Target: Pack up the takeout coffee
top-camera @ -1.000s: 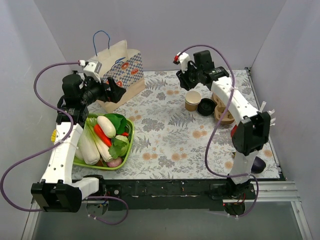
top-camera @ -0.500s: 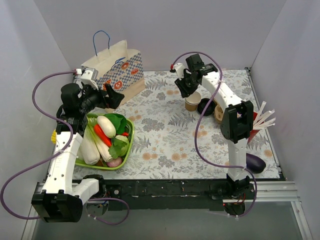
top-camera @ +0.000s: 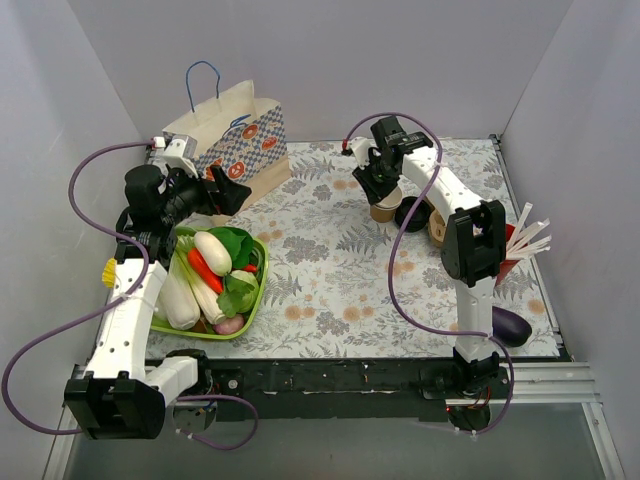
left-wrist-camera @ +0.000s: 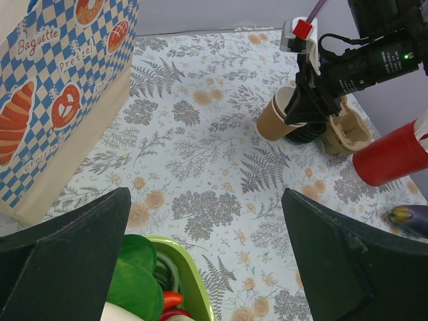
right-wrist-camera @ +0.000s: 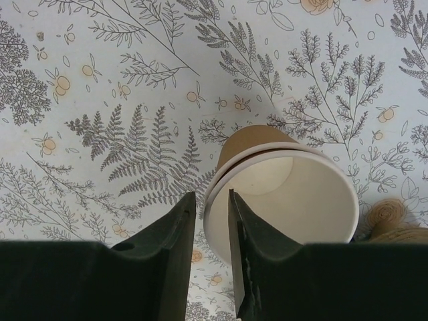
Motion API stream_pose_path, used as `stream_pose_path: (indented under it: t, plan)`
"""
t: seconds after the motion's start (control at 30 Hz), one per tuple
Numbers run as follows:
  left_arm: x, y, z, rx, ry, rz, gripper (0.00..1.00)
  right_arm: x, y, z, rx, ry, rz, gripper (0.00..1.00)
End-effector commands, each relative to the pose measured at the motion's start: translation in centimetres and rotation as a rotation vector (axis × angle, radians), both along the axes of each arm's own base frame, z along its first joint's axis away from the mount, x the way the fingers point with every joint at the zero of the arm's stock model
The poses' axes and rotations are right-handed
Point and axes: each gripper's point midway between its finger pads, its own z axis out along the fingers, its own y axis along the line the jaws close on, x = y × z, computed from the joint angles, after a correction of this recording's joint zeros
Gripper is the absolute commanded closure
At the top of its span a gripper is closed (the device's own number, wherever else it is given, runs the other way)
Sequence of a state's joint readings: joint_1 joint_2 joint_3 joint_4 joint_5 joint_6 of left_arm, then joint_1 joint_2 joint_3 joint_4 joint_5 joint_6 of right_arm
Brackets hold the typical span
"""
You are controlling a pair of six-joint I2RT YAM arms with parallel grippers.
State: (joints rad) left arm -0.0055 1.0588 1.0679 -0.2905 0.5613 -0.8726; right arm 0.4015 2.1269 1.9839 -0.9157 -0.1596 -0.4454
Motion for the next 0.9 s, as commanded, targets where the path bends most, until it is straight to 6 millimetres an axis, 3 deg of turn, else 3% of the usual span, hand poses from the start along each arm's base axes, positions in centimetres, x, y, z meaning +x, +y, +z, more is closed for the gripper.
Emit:
stream_pose_path:
  t: [0.0, 0.23, 0.47, 0.6, 0.7, 0.87]
  plan:
    - [-0.2, -0.2, 0.3, -0.019, -0.015, -0.011, 0.02, -0.3, -0.2, 1.8, 0.004, -0.034, 0.0, 0.68]
    - [-0.3, -0.1, 0.0, -0.019, -0.011, -0.008, 0.02, -0.8, -0.4, 1.5, -0.001, -0.021, 0.0, 0.82]
    - [-0.3, -0.3, -0.3, -0.027, -0.006, -0.017, 0.02, -0.4, -0.7, 2.7, -0.005, -0.056, -0.005, 0.96]
    - [-0.4, -0.6, -0.8, -0.035, 0.007, -0.032, 0.02, -0.5, -0.8, 3.1, -0.006, -0.065, -0.005, 0.96]
    - [-0.5, -0.9, -1.1, -0.042, 0.014, -0.051, 0.02, -0.6, -0.9, 3.5, -0.003, -0.072, -0.006, 0.87]
    - [-0.4, -1.0, -1.4, -0.05, 0.024, -0.055, 0.02, -0.7, -0.9, 3.4, -0.007, -0.071, -0.005, 0.83]
